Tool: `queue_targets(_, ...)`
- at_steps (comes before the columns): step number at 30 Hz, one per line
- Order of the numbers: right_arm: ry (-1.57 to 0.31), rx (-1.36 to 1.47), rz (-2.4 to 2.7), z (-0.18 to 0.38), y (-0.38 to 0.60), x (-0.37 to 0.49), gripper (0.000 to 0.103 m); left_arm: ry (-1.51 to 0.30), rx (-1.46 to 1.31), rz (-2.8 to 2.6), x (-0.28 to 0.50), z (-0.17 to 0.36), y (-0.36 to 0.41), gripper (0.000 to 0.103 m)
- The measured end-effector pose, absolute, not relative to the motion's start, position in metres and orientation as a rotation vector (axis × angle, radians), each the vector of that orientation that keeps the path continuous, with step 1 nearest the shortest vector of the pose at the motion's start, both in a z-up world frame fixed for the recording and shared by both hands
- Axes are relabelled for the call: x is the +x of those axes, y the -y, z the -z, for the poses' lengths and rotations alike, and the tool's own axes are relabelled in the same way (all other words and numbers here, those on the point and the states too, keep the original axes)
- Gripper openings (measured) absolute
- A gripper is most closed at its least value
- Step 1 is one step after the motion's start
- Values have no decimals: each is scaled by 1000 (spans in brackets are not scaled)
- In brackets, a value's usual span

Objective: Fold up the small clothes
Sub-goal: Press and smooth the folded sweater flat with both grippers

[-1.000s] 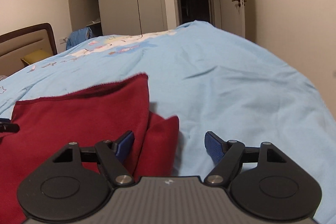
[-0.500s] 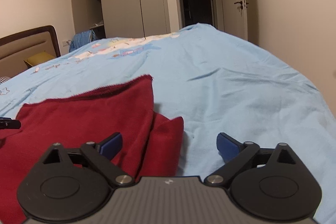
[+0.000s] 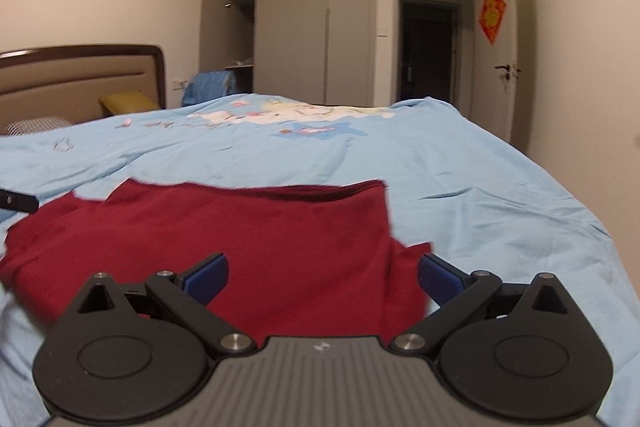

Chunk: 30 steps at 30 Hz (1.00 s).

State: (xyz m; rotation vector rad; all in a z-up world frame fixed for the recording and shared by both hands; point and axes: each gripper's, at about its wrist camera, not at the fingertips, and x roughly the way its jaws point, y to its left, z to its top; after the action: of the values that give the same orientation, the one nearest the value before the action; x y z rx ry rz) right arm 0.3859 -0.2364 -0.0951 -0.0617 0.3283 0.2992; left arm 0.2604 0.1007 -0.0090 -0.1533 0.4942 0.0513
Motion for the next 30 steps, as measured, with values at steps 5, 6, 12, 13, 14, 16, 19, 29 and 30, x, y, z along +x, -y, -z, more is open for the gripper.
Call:
queue_targets(5, -335, -92, -320, 113, 213, 365, 103, -516, -201, -98, 229, 21, -100, 102)
queue_targets(6, -346, -82, -318, 118, 211, 362, 103, -523, -209, -101, 225, 24, -99, 102)
queue_targets(12, -395, 7, -310, 145, 214, 349, 103, -573, -316, -128, 209, 45, -100, 102)
queue_targets(13, -393, 11, -311, 147, 215, 347, 103, -579, -334, -133, 207, 47, -100, 102)
queue_targets(14, -388, 10, -311, 148, 215, 346, 103, -580, -345, -139, 205, 49, -100, 102)
queue_targets(16, -385, 5, -307, 149, 214, 345, 103, -576, -342, -144, 203, 49, -98, 102)
queue_targets(19, -382, 2, -303, 150, 213, 344, 103, -562, -336, -135, 202, 43, -97, 102)
queue_targets(29, -361, 80, -288, 138, 224, 344, 103, -487, -259, -24, 258, 18, -104, 89)
queue_targets(30, -358, 92, -282, 135, 226, 345, 103, -496, -266, -13, 269, 19, -107, 86)
